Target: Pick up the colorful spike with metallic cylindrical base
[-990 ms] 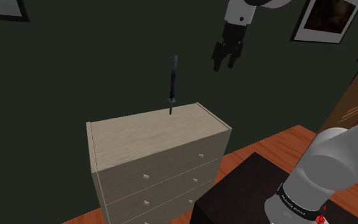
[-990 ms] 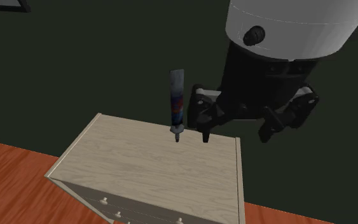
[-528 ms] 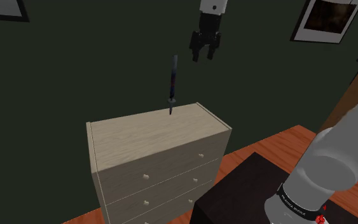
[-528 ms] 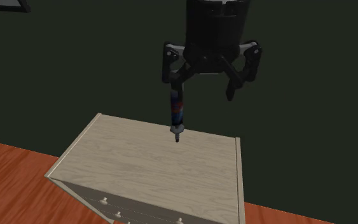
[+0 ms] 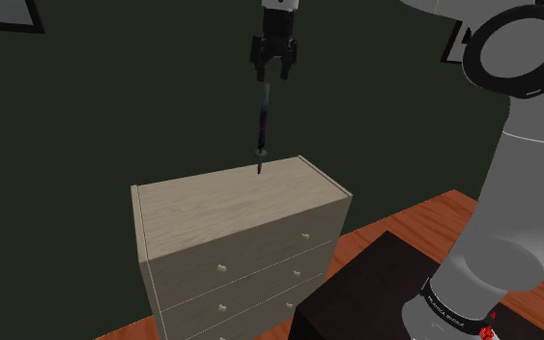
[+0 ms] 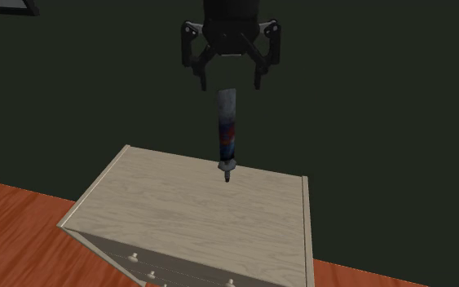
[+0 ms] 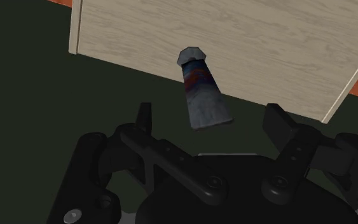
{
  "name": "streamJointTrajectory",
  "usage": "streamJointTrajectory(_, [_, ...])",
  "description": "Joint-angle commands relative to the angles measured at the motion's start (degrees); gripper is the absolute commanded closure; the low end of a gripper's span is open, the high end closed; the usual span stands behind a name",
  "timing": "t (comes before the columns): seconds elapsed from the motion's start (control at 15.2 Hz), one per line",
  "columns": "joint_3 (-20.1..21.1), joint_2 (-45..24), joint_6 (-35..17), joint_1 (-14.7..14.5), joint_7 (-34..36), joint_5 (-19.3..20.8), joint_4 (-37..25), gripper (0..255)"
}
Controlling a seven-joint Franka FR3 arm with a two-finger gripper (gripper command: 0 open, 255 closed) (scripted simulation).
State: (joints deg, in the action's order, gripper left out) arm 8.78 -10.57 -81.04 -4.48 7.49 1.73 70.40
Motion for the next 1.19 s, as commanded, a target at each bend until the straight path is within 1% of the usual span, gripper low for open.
streamJointTrajectory(0.0, [0.3,-3.1,0.8,-0.6,0.5,0.3,-3.7,0])
streamJointTrajectory(0.4, [0.2,-0.5,-5.1,-0.2,0.3,-0.1,4.8,0])
streamJointTrajectory(0.53, [0.2,-0.3,-5.6,-0.2,0.3,-0.1,5.6,0])
streamJointTrajectory(0.59, [0.2,-0.3,-5.6,-0.2,0.3,-0.1,5.6,255])
streamJointTrajectory(1.12, [0.2,-0.3,-5.7,-0.1,0.3,-0.2,5.6,255])
